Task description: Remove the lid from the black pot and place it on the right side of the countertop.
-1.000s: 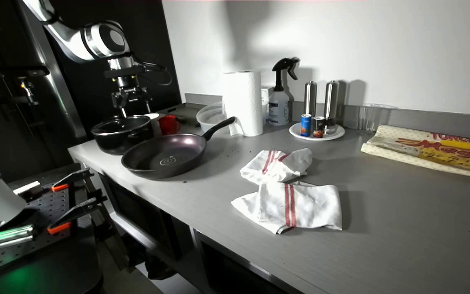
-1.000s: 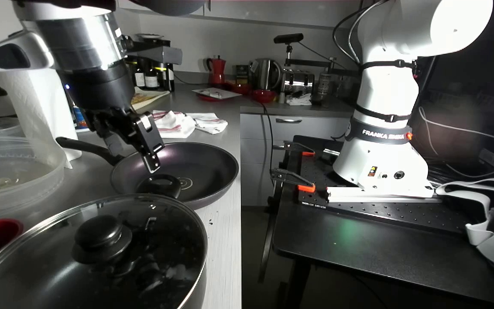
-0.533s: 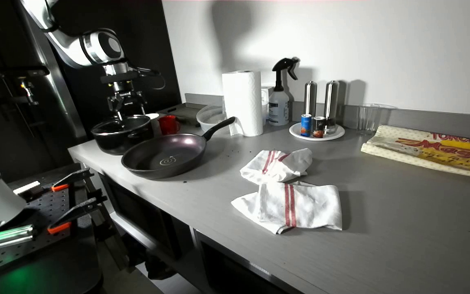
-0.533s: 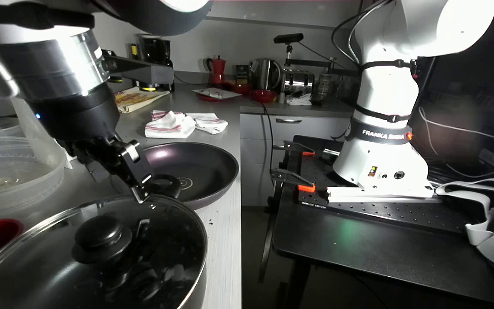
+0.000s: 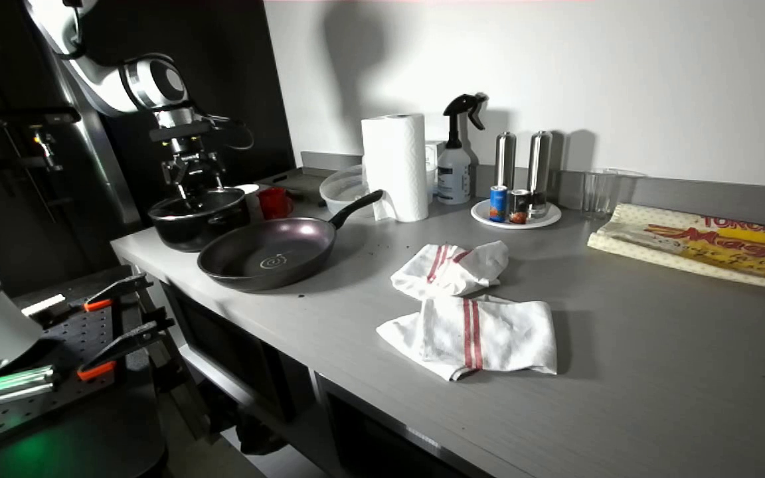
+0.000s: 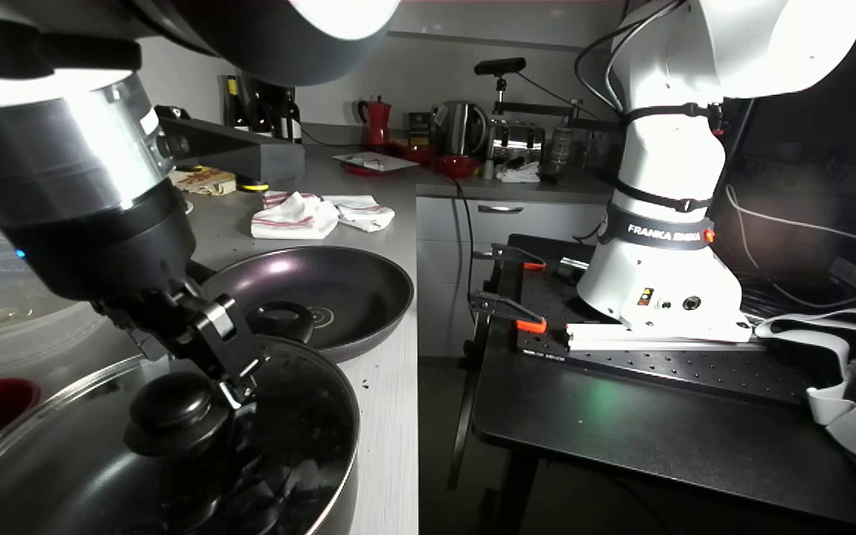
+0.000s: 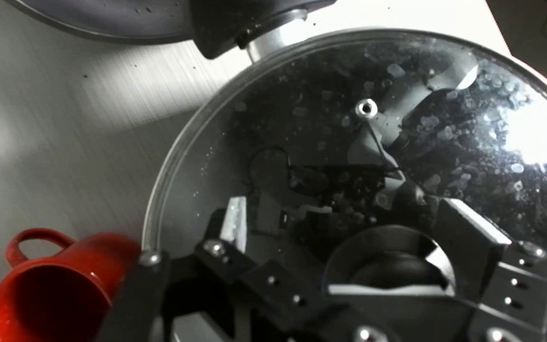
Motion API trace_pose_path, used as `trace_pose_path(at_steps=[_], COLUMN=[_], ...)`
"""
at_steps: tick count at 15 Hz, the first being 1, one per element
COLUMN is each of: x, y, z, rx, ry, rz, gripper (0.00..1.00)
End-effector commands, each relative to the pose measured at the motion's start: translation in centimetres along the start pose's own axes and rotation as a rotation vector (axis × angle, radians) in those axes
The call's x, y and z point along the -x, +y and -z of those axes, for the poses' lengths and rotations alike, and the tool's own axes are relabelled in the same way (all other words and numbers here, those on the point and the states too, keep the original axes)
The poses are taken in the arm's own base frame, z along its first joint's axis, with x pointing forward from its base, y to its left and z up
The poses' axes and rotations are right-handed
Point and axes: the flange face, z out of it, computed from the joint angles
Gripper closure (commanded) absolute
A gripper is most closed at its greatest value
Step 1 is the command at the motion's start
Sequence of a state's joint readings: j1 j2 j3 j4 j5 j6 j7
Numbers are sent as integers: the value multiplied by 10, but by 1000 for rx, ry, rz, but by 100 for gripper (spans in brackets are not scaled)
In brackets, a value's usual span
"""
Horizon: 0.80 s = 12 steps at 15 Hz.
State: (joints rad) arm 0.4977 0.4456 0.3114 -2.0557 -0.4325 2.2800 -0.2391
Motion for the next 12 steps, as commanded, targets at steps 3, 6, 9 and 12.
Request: trace_pose_path(at_steps=[3,6,9,12], x=[-20,-27,-33,-36], y=[-13,-17,-17,-14], z=[3,5,8,9], rx=[27,32,33,32], ry=[10,16,27,33], rz=[18,32,39,36], gripper=[0,0,0,0])
